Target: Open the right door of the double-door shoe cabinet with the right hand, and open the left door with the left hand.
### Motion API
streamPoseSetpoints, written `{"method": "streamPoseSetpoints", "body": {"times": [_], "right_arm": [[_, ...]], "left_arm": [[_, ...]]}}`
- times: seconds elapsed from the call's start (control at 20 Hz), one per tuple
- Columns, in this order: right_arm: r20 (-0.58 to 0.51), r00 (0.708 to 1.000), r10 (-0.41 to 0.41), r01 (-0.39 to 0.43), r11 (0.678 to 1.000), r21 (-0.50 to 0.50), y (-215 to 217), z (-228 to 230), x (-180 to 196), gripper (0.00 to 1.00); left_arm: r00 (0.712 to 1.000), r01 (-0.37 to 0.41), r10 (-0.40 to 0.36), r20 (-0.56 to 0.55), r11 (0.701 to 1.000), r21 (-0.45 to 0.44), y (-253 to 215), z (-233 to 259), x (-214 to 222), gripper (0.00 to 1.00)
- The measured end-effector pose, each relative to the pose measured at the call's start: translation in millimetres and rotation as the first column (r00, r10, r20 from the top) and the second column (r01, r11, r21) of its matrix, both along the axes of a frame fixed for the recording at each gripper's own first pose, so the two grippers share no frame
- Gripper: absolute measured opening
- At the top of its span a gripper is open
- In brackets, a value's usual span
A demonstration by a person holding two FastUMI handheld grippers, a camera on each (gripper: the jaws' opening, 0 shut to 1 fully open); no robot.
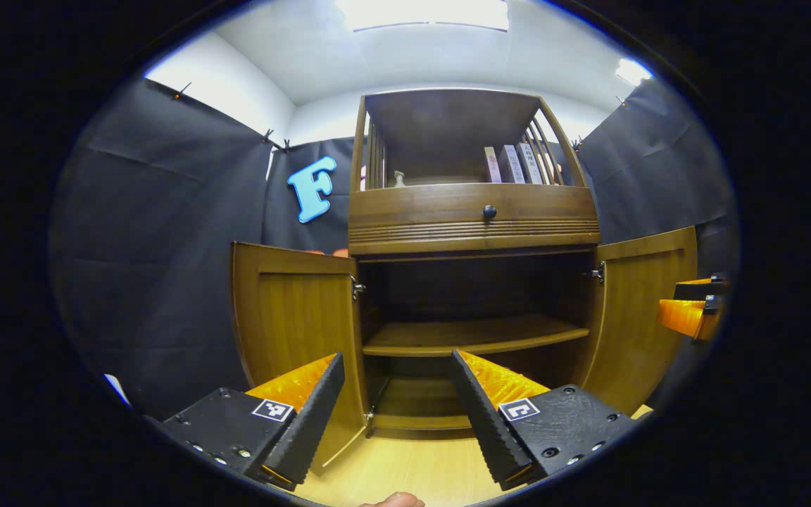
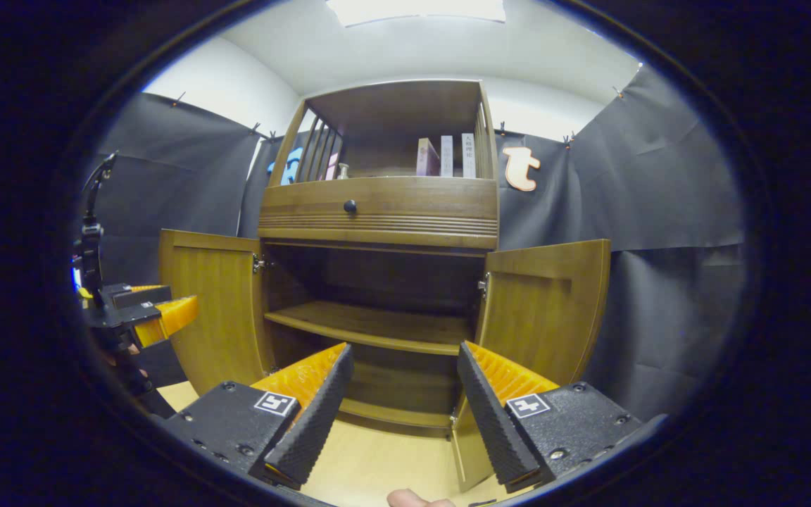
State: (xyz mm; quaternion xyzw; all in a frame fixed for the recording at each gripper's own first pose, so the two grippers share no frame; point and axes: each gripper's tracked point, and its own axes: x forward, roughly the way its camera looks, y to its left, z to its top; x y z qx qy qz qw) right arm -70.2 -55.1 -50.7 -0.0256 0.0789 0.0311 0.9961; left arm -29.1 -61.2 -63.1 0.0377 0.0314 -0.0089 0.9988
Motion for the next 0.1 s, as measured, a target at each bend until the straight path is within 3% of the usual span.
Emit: {"method": "streamPoseSetpoints", "body": {"times": [0.05,0.1], "right_arm": [[0.003,1.000,-0.009,0.009,1.000,-0.001,0.2,0.5,0.1,0.94],[0.007,1.000,-0.017,0.017,1.000,0.004,0.5,2.0,1.1,0.94]], "left_arm": [[1.000,-0.002,0.002,0.004,1.000,0.001,-1.5,2.4,0.6,0.80],[1.000,0.002,-0.002,0.006,1.000,0.001,-3.6,3.6,0.2,0.93]]}}
